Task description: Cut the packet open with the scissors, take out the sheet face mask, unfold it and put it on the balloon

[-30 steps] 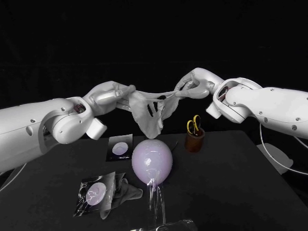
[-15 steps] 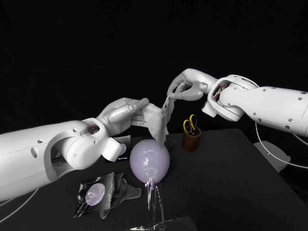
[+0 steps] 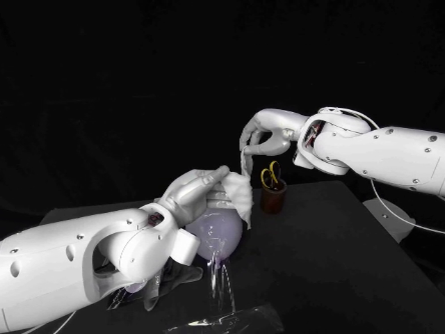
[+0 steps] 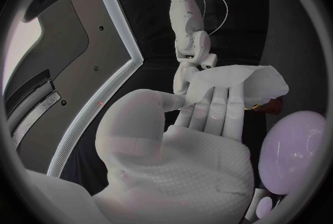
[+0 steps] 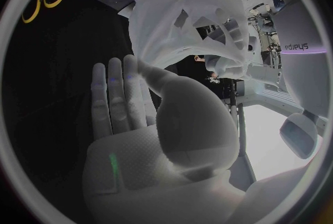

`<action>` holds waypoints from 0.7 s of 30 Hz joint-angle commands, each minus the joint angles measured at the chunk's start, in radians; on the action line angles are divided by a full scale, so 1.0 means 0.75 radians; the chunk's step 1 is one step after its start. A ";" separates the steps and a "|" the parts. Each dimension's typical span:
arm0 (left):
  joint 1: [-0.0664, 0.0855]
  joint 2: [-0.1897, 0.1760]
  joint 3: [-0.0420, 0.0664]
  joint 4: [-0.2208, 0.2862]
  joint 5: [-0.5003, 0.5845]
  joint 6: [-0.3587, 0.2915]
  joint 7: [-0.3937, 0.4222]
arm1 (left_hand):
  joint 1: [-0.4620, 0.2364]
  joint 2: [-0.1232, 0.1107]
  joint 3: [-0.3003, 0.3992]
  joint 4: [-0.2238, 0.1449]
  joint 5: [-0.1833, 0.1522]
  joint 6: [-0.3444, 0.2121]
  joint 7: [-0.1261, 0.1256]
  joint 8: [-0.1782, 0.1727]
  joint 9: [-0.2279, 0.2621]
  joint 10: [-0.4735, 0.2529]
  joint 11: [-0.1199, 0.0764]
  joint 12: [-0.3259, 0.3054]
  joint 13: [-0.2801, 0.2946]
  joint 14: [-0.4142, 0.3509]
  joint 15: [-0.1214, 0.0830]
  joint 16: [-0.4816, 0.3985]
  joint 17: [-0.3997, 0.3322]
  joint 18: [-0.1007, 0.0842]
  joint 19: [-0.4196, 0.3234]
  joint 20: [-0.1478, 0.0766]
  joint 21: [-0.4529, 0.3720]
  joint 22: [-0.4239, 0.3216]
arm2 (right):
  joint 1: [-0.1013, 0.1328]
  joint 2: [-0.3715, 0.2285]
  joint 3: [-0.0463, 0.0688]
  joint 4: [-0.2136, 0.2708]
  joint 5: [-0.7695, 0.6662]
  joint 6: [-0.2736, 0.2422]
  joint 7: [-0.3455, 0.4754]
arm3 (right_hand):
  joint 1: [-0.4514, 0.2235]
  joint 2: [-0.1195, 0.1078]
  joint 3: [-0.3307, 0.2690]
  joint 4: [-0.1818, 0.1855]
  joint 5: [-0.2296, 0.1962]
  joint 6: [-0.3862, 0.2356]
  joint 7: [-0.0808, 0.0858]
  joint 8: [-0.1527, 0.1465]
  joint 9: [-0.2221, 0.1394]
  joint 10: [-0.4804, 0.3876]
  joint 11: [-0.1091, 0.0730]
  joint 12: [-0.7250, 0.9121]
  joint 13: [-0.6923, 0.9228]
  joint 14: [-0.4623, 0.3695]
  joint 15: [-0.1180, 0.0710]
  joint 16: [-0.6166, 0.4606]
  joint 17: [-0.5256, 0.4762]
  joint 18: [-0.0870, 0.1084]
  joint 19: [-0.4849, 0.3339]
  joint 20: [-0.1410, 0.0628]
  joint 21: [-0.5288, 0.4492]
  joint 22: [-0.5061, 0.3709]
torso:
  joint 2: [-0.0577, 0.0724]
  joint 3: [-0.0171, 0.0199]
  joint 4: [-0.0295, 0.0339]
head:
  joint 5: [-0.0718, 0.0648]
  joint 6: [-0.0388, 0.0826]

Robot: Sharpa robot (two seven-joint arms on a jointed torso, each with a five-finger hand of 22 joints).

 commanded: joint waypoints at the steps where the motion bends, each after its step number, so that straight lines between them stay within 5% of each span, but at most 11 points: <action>1: -0.027 0.003 -0.001 0.027 0.027 -0.073 0.066 | 0.000 0.015 -0.013 0.001 0.004 -0.018 0.012 -0.011 -0.004 -0.025 0.005 -0.007 -0.001 -0.021 0.004 -0.010 -0.004 0.020 -0.023 0.004 -0.015 -0.002 | -0.012 -0.004 -0.002 0.007 -0.184 0.061 -0.021 | 0.004 0.005 0.007 -0.001 0.004 0.009 0.002 0.005 -0.001 -0.004 -0.008 -0.005 -0.002 0.001 0.005 -0.007 -0.002 0.025 -0.009 -0.002 0.008 0.002 | -0.005 0.0022 0.0016 | -0.006 -0.018; 8: -0.074 -0.005 -0.007 0.047 -0.058 -0.086 0.074 | 0.018 0.008 -0.020 -0.001 0.004 -0.039 0.016 -0.019 -0.009 -0.057 0.012 -0.007 -0.001 -0.048 0.012 -0.011 -0.010 0.020 -0.052 0.016 -0.031 -0.001 | -0.052 0.008 -0.005 -0.003 -0.236 0.026 -0.041 | 0.004 0.004 0.006 0.000 0.004 0.009 0.001 0.005 0.000 -0.003 -0.008 -0.005 -0.002 0.001 0.005 -0.007 -0.002 0.025 -0.010 -0.002 0.008 0.003 | 0.000 -0.0004 0.0042 | -0.006 -0.038; 20: -0.118 -0.056 -0.041 0.045 -0.222 -0.096 0.058 | 0.123 -0.032 -0.020 -0.023 0.004 -0.056 0.023 -0.018 -0.009 -0.083 0.019 -0.005 0.000 -0.079 0.020 -0.007 -0.017 0.021 -0.083 0.028 -0.042 0.002 | -0.126 0.079 -0.005 -0.086 -0.261 -0.066 -0.083 | 0.004 0.004 0.007 0.000 0.004 0.010 0.001 0.005 0.000 -0.003 -0.008 -0.004 -0.002 0.002 0.004 -0.007 -0.002 0.025 -0.010 -0.002 0.008 0.004 | 0.004 -0.0046 0.0069 | -0.003 -0.079; 21: -0.123 -0.061 -0.042 0.044 -0.230 -0.095 0.054 | 0.172 -0.048 -0.019 -0.056 0.004 -0.057 0.022 -0.013 -0.007 -0.083 0.018 -0.004 0.001 -0.083 0.020 -0.006 -0.018 0.021 -0.086 0.028 -0.042 0.003 | -0.131 0.086 -0.005 -0.094 -0.259 -0.072 -0.083 | 0.004 0.004 0.007 0.000 0.004 0.010 0.001 0.005 0.000 -0.003 -0.008 -0.004 -0.002 0.002 0.004 -0.007 -0.002 0.025 -0.010 -0.002 0.008 0.004 | 0.004 -0.0047 0.0068 | -0.003 -0.081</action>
